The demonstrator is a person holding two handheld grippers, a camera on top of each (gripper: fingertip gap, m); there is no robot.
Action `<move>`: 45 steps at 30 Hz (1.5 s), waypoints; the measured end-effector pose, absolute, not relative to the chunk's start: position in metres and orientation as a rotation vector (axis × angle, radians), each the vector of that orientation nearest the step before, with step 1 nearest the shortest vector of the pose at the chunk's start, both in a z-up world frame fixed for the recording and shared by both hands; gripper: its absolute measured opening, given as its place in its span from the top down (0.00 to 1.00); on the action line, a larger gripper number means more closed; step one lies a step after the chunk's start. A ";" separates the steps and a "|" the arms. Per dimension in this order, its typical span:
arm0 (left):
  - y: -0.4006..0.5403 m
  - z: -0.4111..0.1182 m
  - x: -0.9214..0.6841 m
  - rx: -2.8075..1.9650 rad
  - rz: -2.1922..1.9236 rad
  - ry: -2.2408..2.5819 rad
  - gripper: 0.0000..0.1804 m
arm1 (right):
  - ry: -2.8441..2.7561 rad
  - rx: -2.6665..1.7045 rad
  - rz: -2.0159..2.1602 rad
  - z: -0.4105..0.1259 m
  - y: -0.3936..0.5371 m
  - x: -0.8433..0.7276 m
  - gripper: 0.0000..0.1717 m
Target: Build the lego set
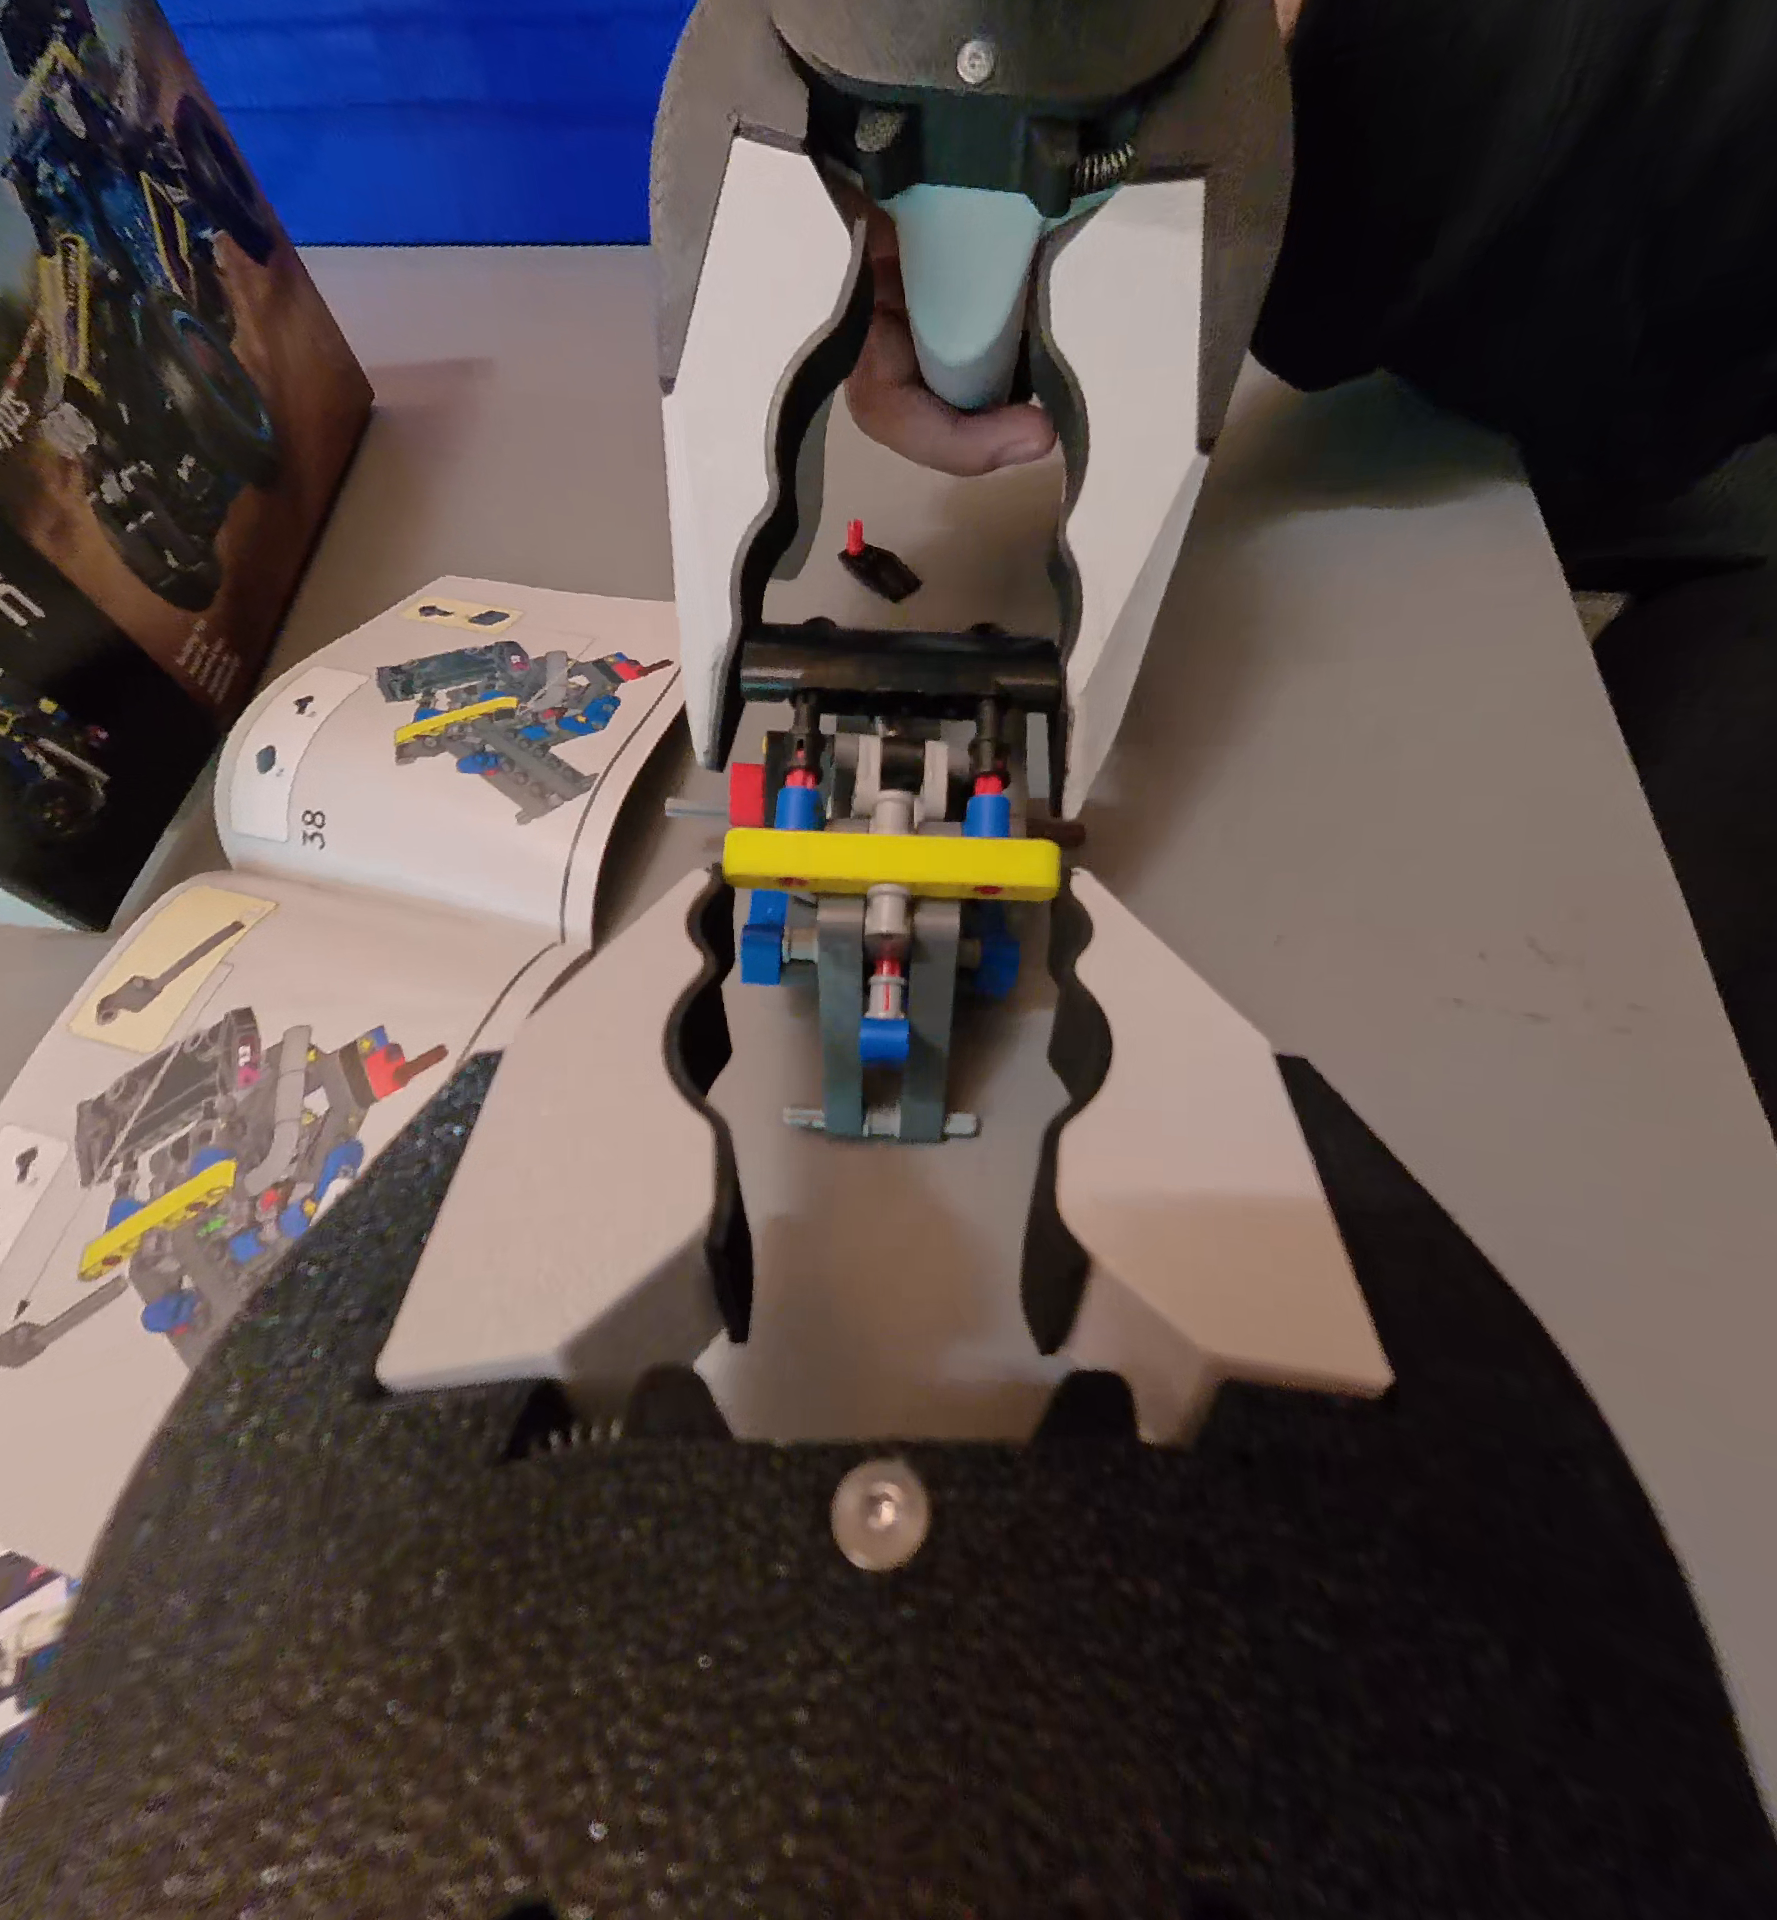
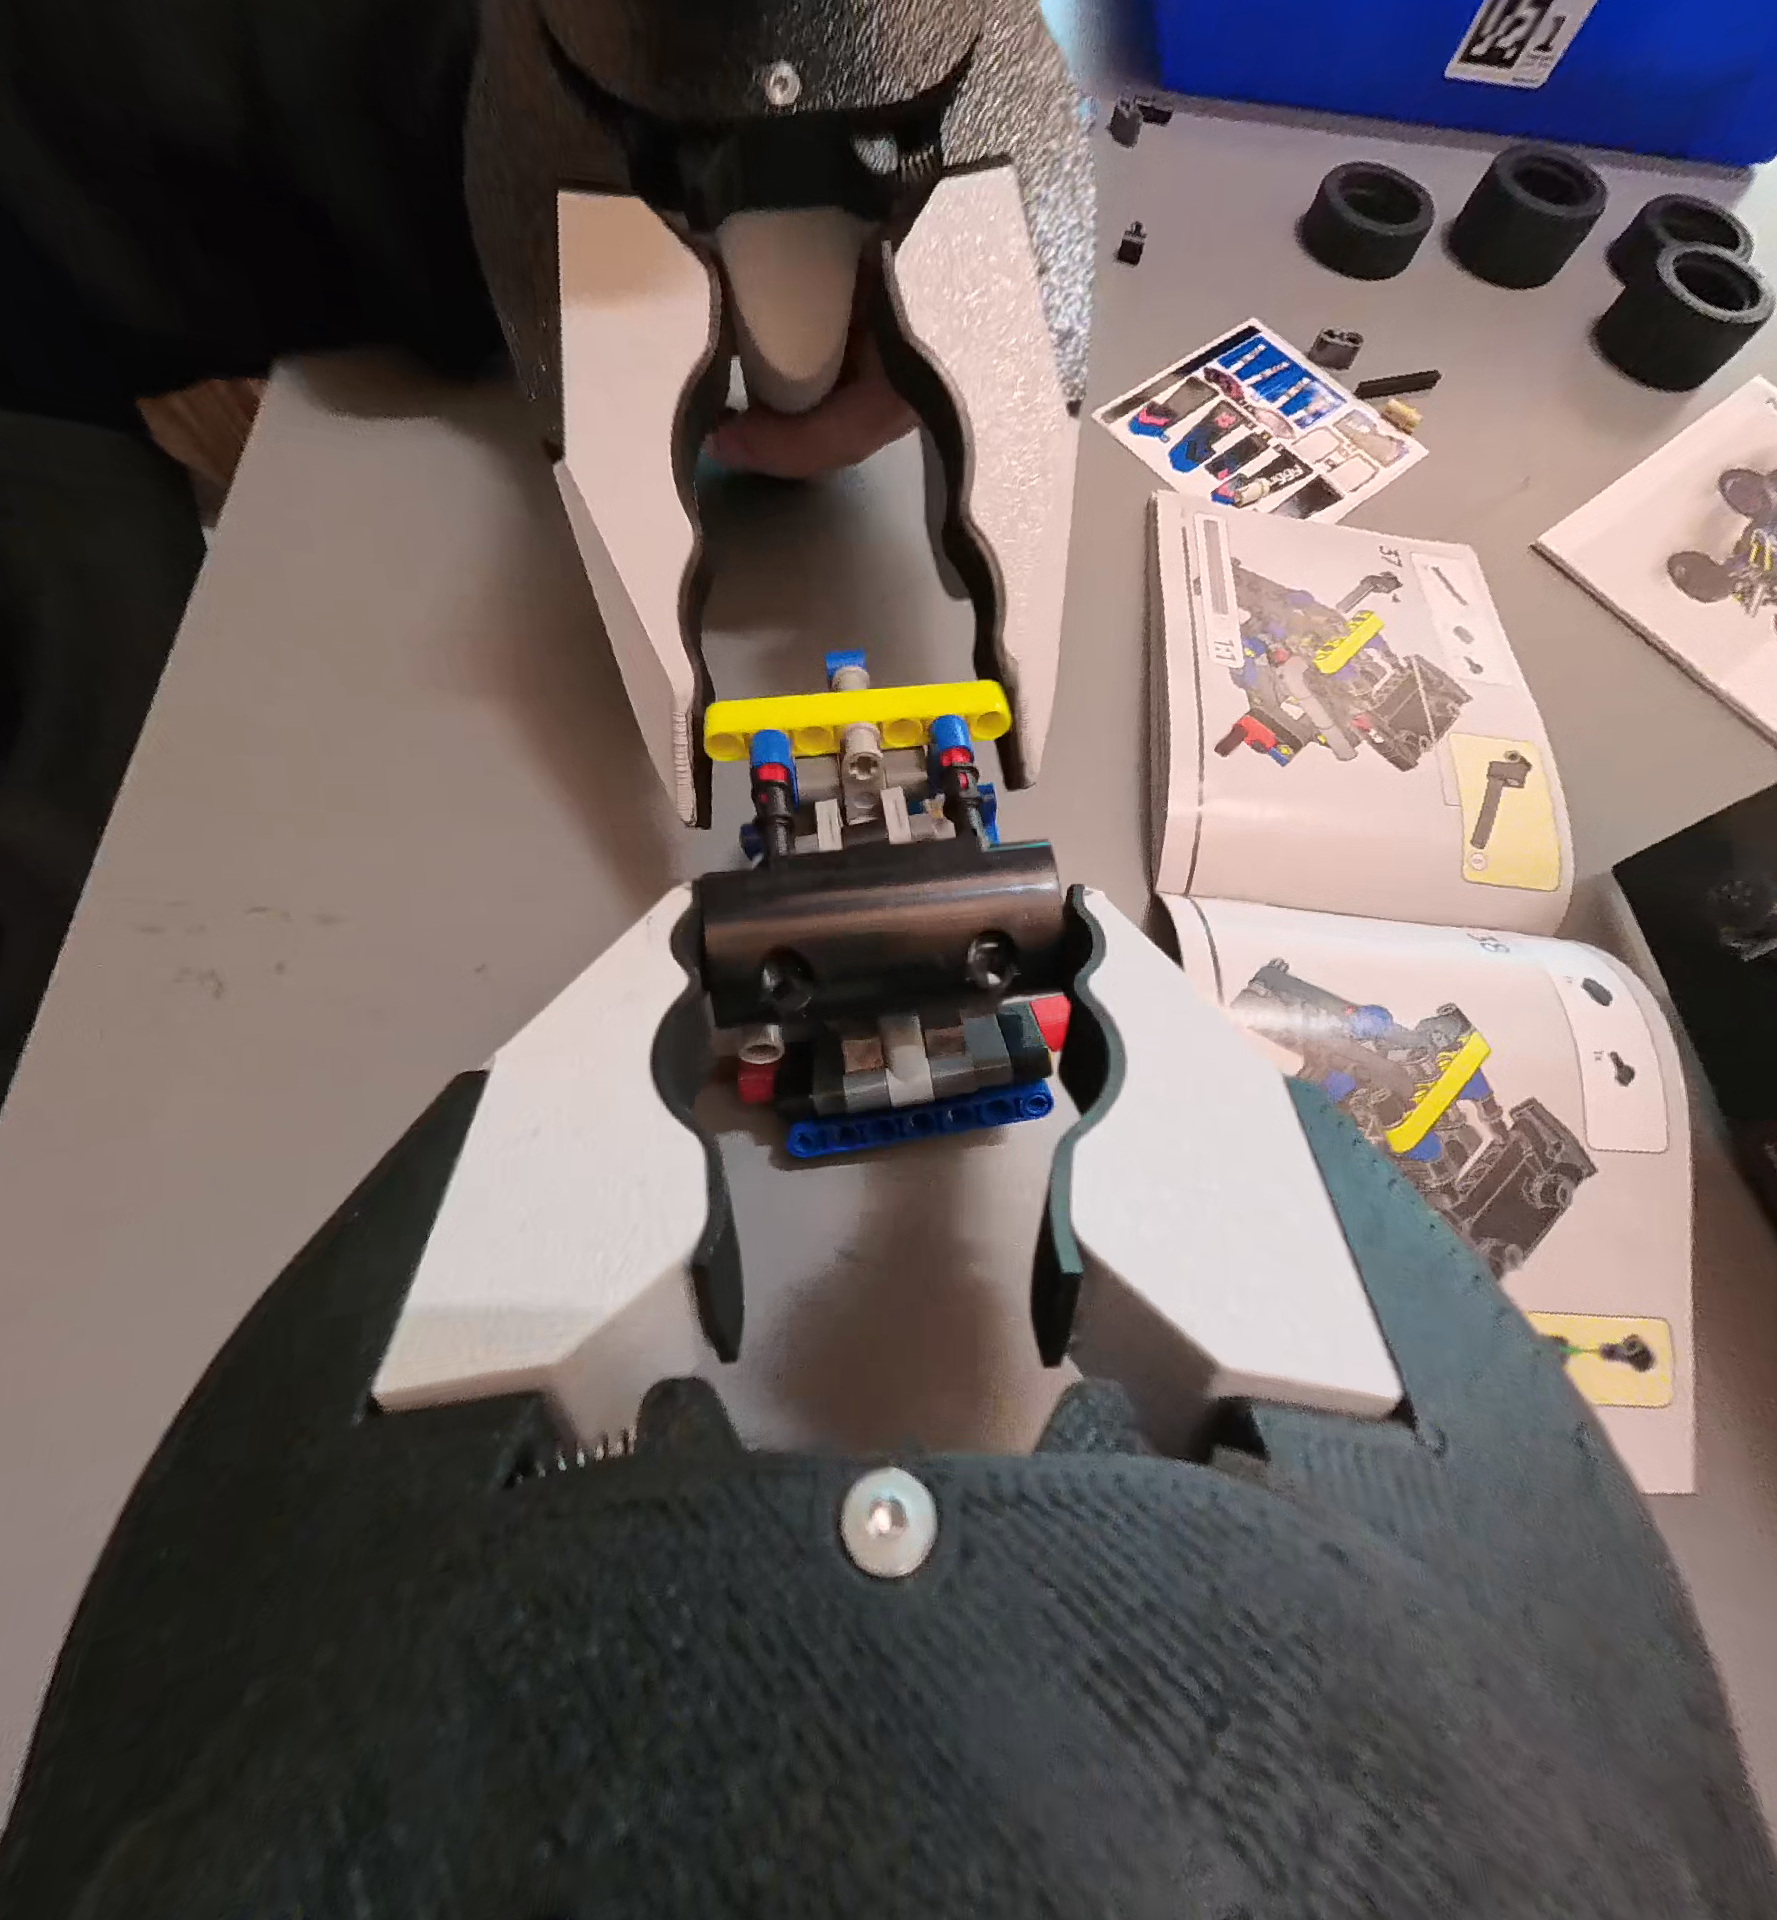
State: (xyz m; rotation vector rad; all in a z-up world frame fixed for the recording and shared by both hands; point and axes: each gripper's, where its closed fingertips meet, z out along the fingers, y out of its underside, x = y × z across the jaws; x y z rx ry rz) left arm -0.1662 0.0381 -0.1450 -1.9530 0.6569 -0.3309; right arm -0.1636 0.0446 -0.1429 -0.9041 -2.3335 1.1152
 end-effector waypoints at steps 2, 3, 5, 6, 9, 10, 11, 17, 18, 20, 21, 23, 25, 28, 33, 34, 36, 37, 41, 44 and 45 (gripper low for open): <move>0.038 -0.145 -0.167 -1.946 -0.310 0.662 0.68 | -2.354 -0.854 1.058 -0.141 0.045 -0.165 0.63; 0.038 -0.145 -0.167 -1.945 -0.312 0.663 0.68 | -2.361 -0.829 1.027 -0.140 0.045 -0.165 0.63; 0.037 -0.145 -0.167 -1.944 -0.311 0.666 0.68 | -2.387 -0.821 0.986 -0.139 0.044 -0.165 0.63; 0.037 -0.145 -0.168 -1.944 -0.307 0.668 0.68 | -2.398 -0.813 0.971 -0.139 0.044 -0.165 0.63; 0.037 -0.145 -0.169 -1.945 -0.297 0.672 0.68 | -2.422 -0.805 0.964 -0.143 0.043 -0.166 0.63; 0.036 -0.146 -0.168 -1.946 -0.291 0.680 0.68 | -2.435 -0.806 0.958 -0.146 0.043 -0.165 0.63; 0.036 -0.146 -0.168 -1.948 -0.288 0.684 0.68 | -2.442 -0.806 0.947 -0.149 0.043 -0.165 0.63; 0.036 -0.147 -0.169 -1.951 -0.277 0.688 0.68 | -2.448 -0.798 0.958 -0.150 0.042 -0.165 0.63; 0.036 -0.147 -0.169 -1.952 -0.274 0.688 0.68 | -2.457 -0.794 0.953 -0.150 0.042 -0.166 0.63; 0.036 -0.147 -0.169 -1.955 -0.272 0.688 0.68 | -2.471 -0.779 0.939 -0.149 0.042 -0.166 0.63; 0.036 -0.147 -0.169 -1.956 -0.273 0.686 0.68 | -2.479 -0.776 0.929 -0.150 0.042 -0.166 0.64; 0.037 -0.147 -0.169 -1.960 -0.279 0.677 0.68 | -2.472 -0.799 0.936 -0.150 0.042 -0.168 0.63; 0.037 -0.146 -0.170 -1.956 -0.302 0.659 0.68 | -2.433 -0.854 0.989 -0.147 0.041 -0.170 0.63; 0.038 -0.144 -0.168 -1.944 -0.317 0.660 0.68 | -2.384 -0.860 1.134 -0.137 0.039 -0.167 0.62; 0.038 -0.145 -0.167 -1.943 -0.310 0.665 0.68 | -2.340 -0.854 1.213 -0.135 0.036 -0.168 0.62; 0.038 -0.145 -0.167 -1.941 -0.307 0.668 0.68 | -2.347 -0.850 1.193 -0.135 0.037 -0.168 0.62; 0.038 -0.144 -0.166 -1.938 -0.309 0.670 0.68 | -2.358 -0.811 1.124 -0.132 0.038 -0.167 0.63; 0.038 -0.144 -0.166 -1.936 -0.309 0.672 0.68 | -2.370 -0.771 1.075 -0.130 0.039 -0.166 0.63; 0.039 -0.144 -0.168 -1.947 -0.315 0.643 0.68 | -2.493 -0.739 0.926 -0.126 0.043 -0.165 0.65; 0.039 -0.144 -0.167 -1.943 -0.308 0.651 0.68 | -2.588 -0.731 0.834 -0.124 0.043 -0.162 0.66; 0.039 -0.144 -0.167 -1.944 -0.308 0.655 0.68 | -2.603 -0.725 0.821 -0.121 0.042 -0.161 0.67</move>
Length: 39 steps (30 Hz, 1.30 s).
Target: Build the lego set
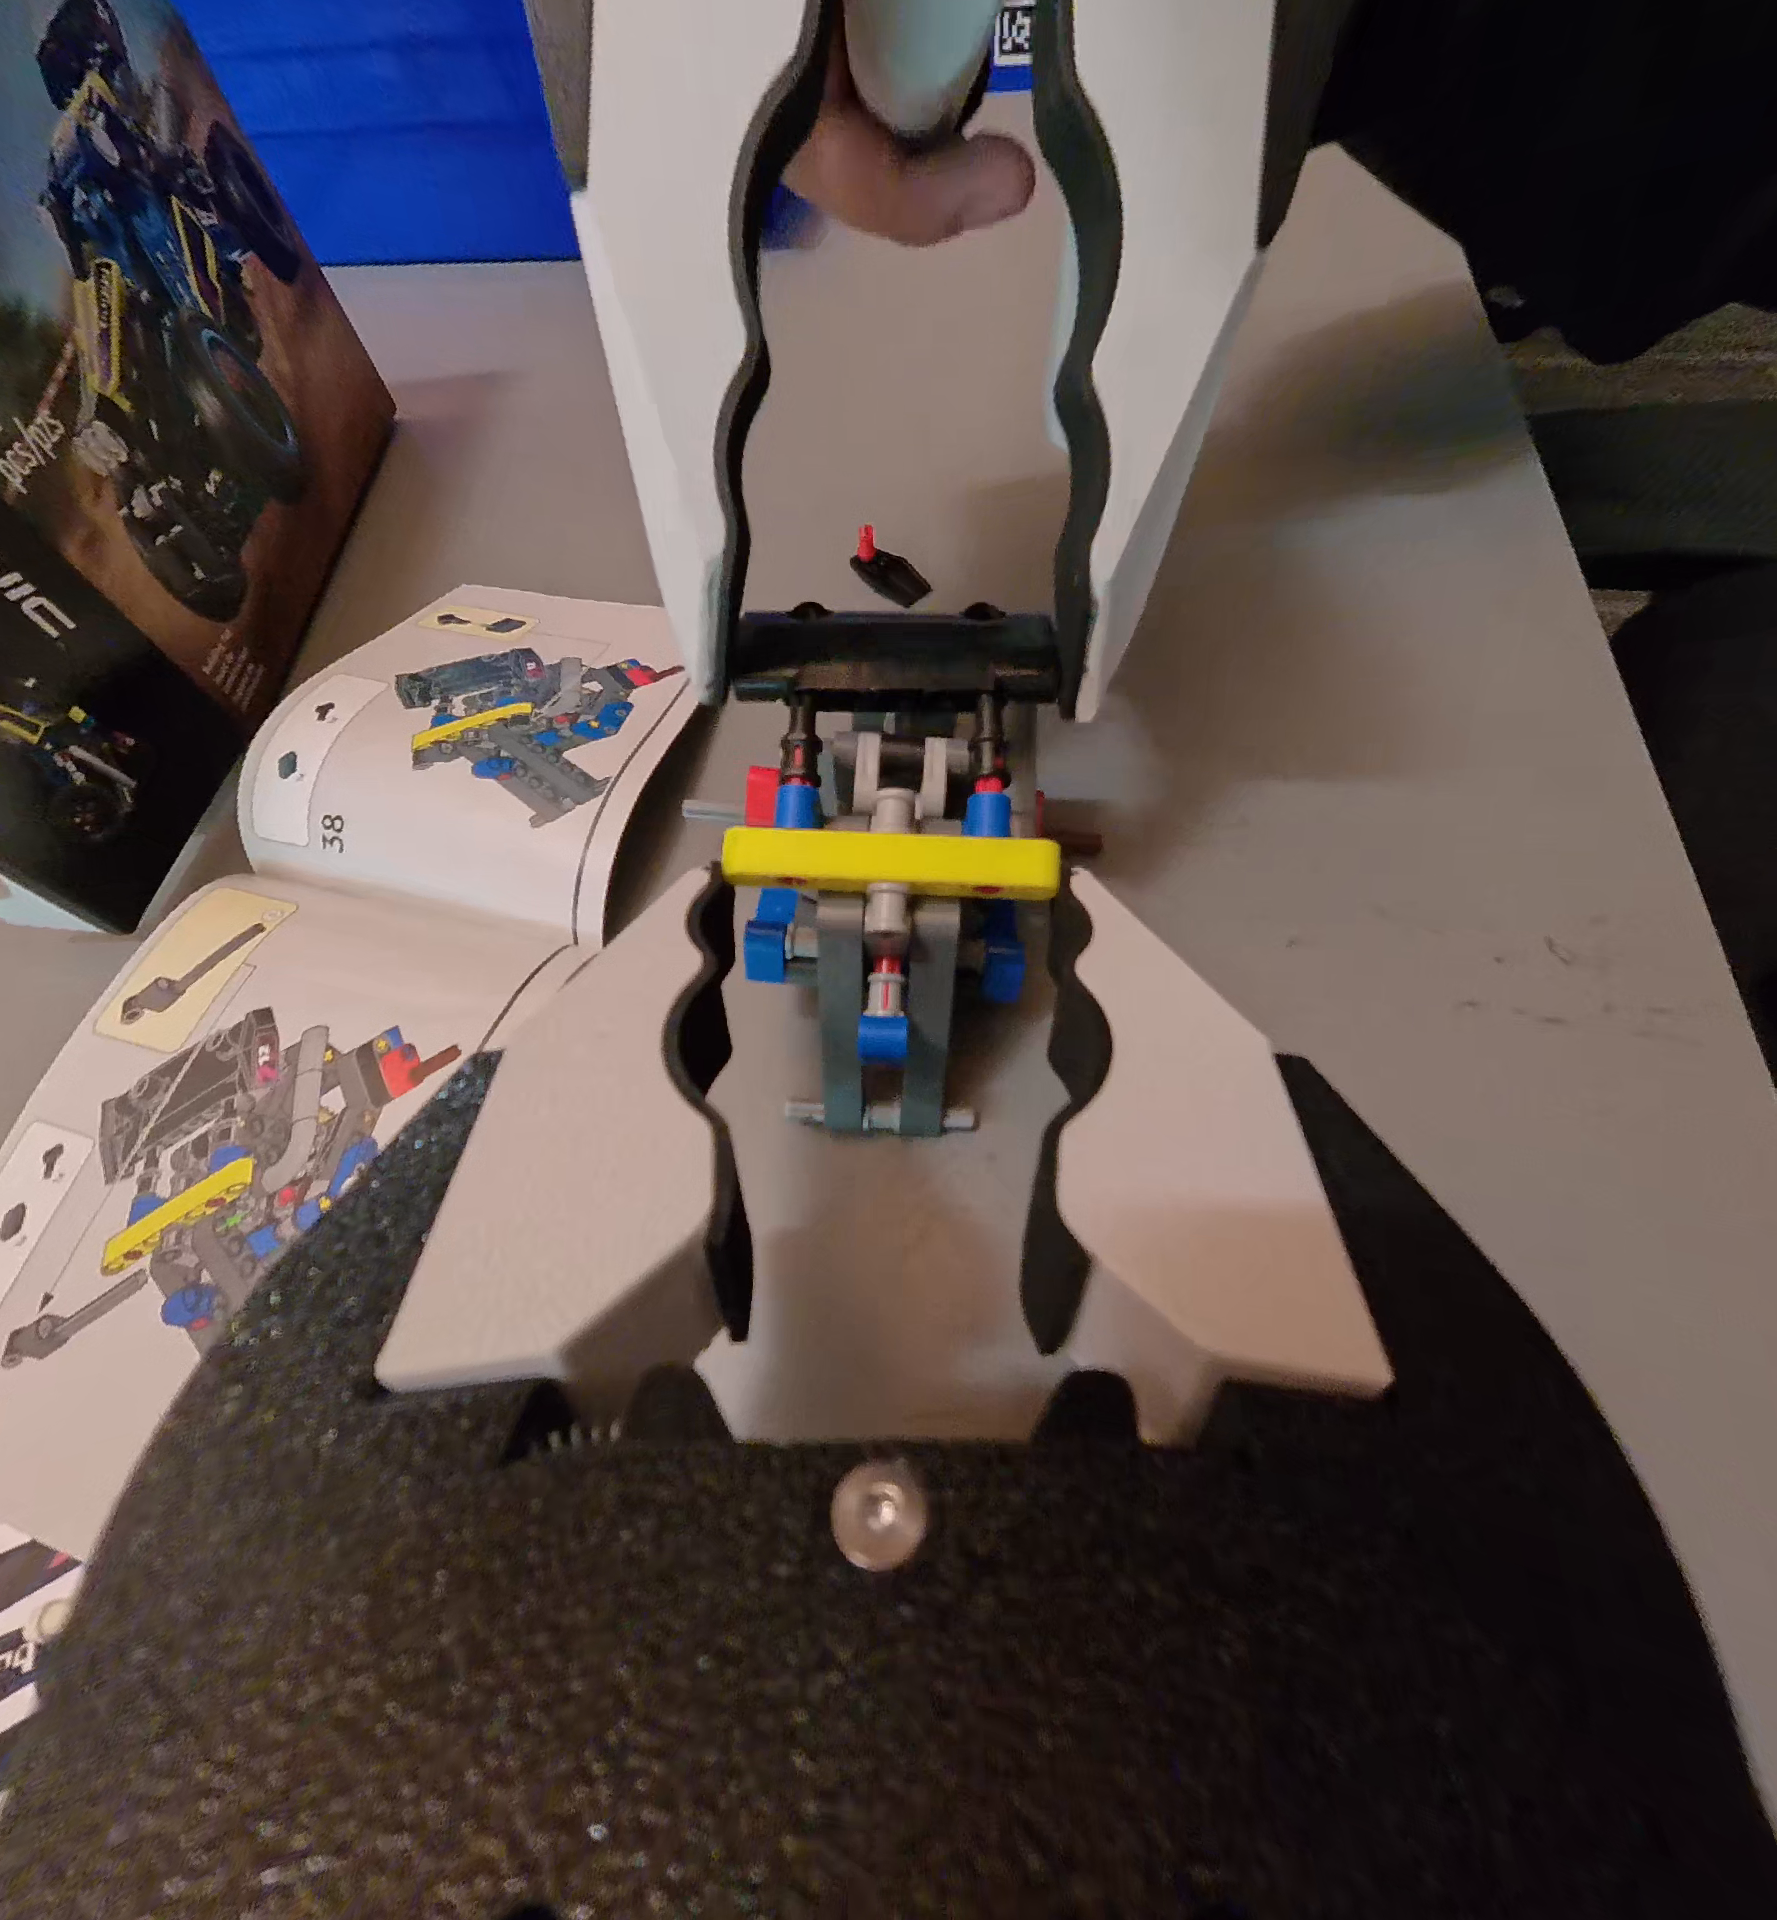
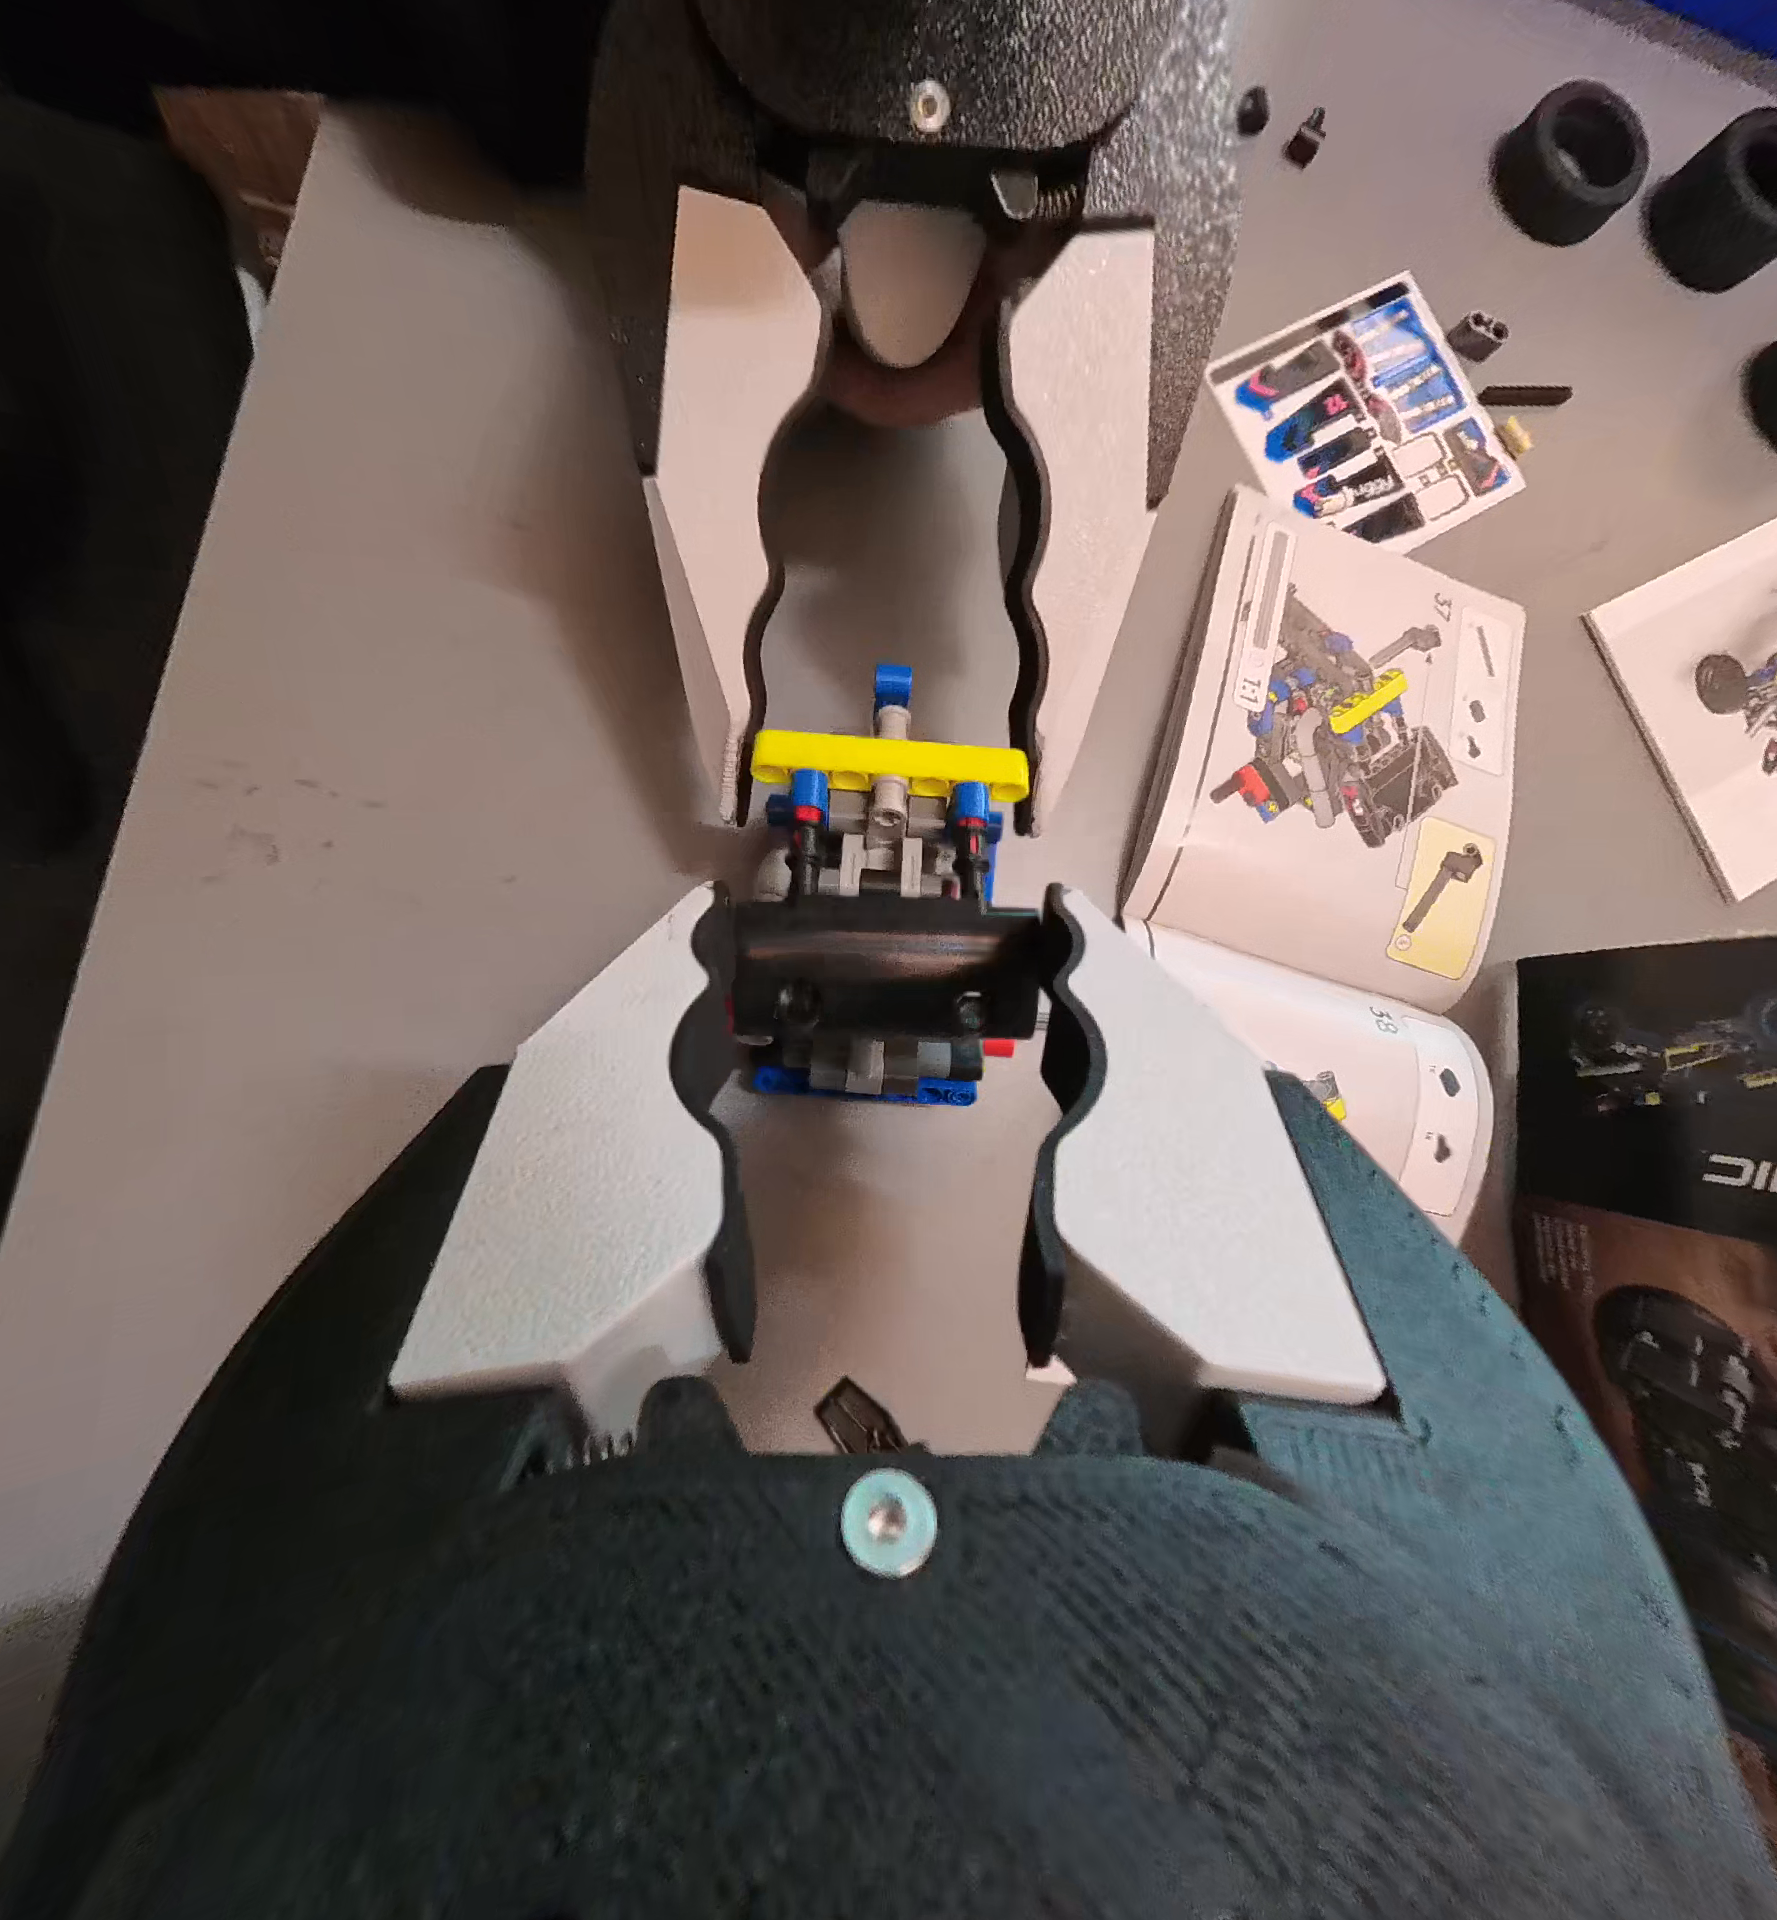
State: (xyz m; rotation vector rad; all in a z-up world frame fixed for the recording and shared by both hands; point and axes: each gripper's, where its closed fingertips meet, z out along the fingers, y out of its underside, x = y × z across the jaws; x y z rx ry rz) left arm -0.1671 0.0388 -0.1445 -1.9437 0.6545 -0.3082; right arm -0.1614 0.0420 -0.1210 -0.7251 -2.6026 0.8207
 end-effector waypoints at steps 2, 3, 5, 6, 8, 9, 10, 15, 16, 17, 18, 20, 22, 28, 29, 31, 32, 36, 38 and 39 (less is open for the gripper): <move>0.039 -0.145 -0.167 -1.943 -0.306 0.657 0.68 | -2.584 -0.741 0.836 -0.114 0.042 -0.162 0.68; 0.039 -0.145 -0.167 -1.943 -0.306 0.659 0.68 | -2.579 -0.776 0.837 -0.114 0.045 -0.162 0.67; 0.039 -0.145 -0.166 -1.938 -0.296 0.670 0.68 | -2.574 -0.855 0.939 -0.119 0.048 -0.159 0.62; 0.039 -0.145 -0.165 -1.937 -0.293 0.673 0.68 | -2.552 -0.866 1.028 -0.119 0.046 -0.160 0.63; 0.038 -0.145 -0.165 -1.937 -0.292 0.674 0.68 | -2.534 -0.883 1.117 -0.122 0.044 -0.160 0.63; 0.038 -0.145 -0.165 -1.937 -0.293 0.674 0.68 | -2.555 -0.880 1.123 -0.125 0.043 -0.157 0.63; 0.038 -0.145 -0.165 -1.938 -0.298 0.671 0.68 | -2.587 -0.861 1.053 -0.132 0.046 -0.154 0.62; 0.038 -0.145 -0.165 -1.940 -0.310 0.672 0.68 | -2.542 -0.785 1.053 -0.130 0.044 -0.158 0.65; 0.038 -0.145 -0.165 -1.942 -0.311 0.671 0.68 | -2.554 -0.776 1.046 -0.131 0.044 -0.158 0.65; 0.038 -0.145 -0.166 -1.945 -0.308 0.670 0.68 | -2.559 -0.760 1.037 -0.133 0.044 -0.158 0.65; 0.038 -0.146 -0.166 -1.946 -0.305 0.668 0.68 | -2.555 -0.750 1.043 -0.134 0.044 -0.159 0.65; 0.038 -0.146 -0.167 -1.948 -0.297 0.664 0.68 | -2.538 -0.760 1.038 -0.133 0.045 -0.160 0.65; 0.037 -0.146 -0.167 -1.945 -0.286 0.676 0.68 | -2.528 -0.799 0.993 -0.135 0.044 -0.160 0.65; 0.038 -0.148 -0.167 -1.962 -0.238 0.699 0.68 | -2.514 -0.897 0.924 -0.138 0.043 -0.160 0.65; 0.038 -0.148 -0.166 -1.959 -0.234 0.708 0.68 | -2.523 -0.886 0.907 -0.138 0.043 -0.160 0.65; 0.038 -0.148 -0.167 -1.959 -0.227 0.716 0.68 | -2.546 -0.859 0.899 -0.136 0.041 -0.161 0.66; 0.038 -0.147 -0.167 -1.961 -0.229 0.714 0.68 | -2.556 -0.837 0.898 -0.136 0.040 -0.161 0.65; 0.038 -0.146 -0.166 -1.948 -0.243 0.706 0.68 | -2.578 -0.773 0.928 -0.132 0.030 -0.167 0.66; 0.039 -0.147 -0.166 -1.951 -0.247 0.694 0.68 | -2.547 -0.760 0.977 -0.128 0.023 -0.173 0.79; 0.039 -0.145 -0.168 -1.944 -0.237 0.687 0.68 | -2.525 -0.775 0.988 -0.126 0.024 -0.174 0.79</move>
